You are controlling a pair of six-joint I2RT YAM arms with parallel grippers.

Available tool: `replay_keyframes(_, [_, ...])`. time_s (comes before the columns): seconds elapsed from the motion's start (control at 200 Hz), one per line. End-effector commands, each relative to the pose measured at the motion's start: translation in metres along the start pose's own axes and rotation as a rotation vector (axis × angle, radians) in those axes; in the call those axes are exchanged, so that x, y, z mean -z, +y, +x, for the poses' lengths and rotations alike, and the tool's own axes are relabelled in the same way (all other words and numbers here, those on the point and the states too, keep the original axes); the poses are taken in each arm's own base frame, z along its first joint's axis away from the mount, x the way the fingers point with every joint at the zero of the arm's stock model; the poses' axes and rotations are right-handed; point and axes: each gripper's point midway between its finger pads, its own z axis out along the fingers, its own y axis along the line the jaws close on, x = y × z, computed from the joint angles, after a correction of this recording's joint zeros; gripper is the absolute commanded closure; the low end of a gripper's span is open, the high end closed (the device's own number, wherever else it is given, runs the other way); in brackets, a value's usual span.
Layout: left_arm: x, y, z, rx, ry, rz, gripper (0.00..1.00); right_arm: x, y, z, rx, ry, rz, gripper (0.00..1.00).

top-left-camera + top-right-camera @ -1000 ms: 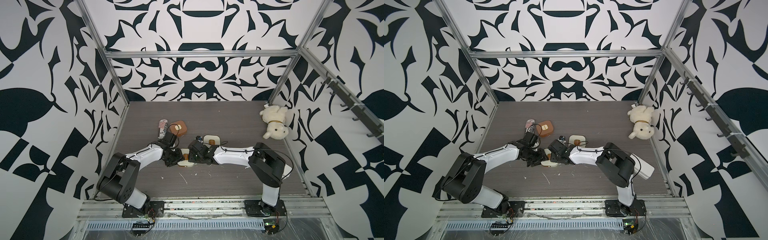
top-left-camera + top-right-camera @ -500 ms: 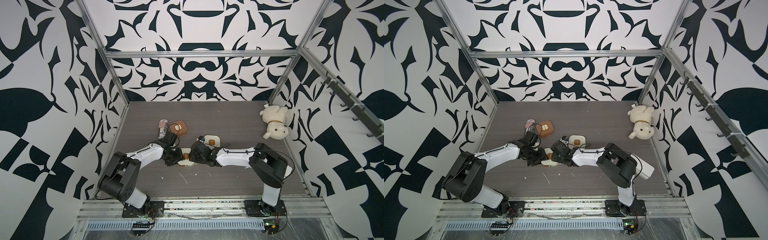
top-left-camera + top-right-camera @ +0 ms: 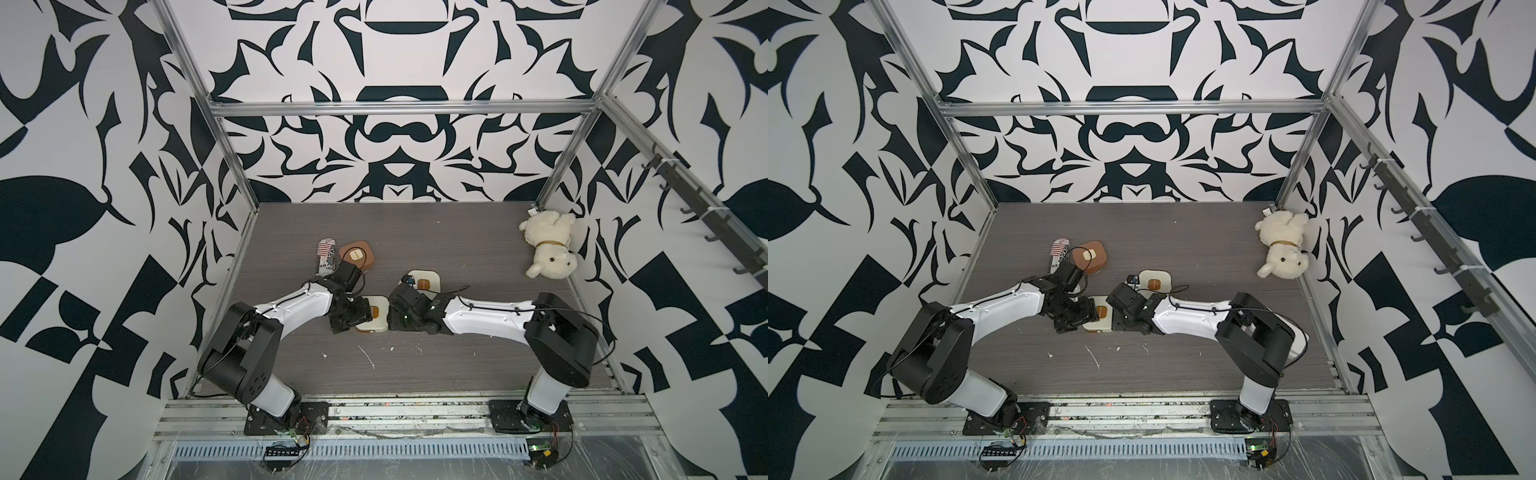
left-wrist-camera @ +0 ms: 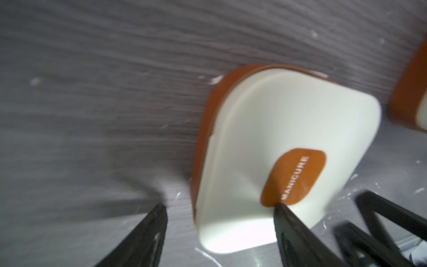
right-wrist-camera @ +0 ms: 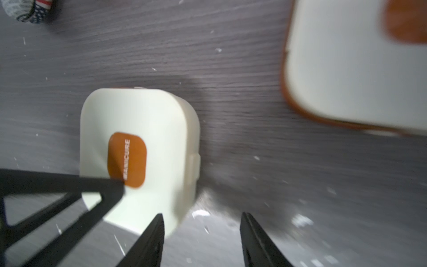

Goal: Organize nail clipper sets
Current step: Reset both arms

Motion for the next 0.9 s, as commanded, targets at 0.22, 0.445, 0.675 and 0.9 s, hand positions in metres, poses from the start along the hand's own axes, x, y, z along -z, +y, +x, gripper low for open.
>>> replay_keyframes(0.22, [0.073,0.003,-0.009,-0.049,-0.144,-0.059,0.09,0.100,-0.060,-0.037,0.097,-0.251,0.136,0.42])
replay_keyframes(0.445, [0.217,-0.016,-0.060,-0.190,-0.716,0.007,0.00,0.221,-0.098,-0.098,0.023,-0.678,0.174,0.39])
replay_keyframes(0.675, [0.333,-0.023,-0.091,-0.360,-1.232,-0.092,0.00,0.334,-0.079,-0.131,0.232,-1.093,0.044,0.25])
replay_keyframes(0.9, [0.306,0.020,-0.141,-0.287,-1.362,-0.202,0.00,0.301,-0.128,-0.174,0.417,-1.069,0.404,0.25])
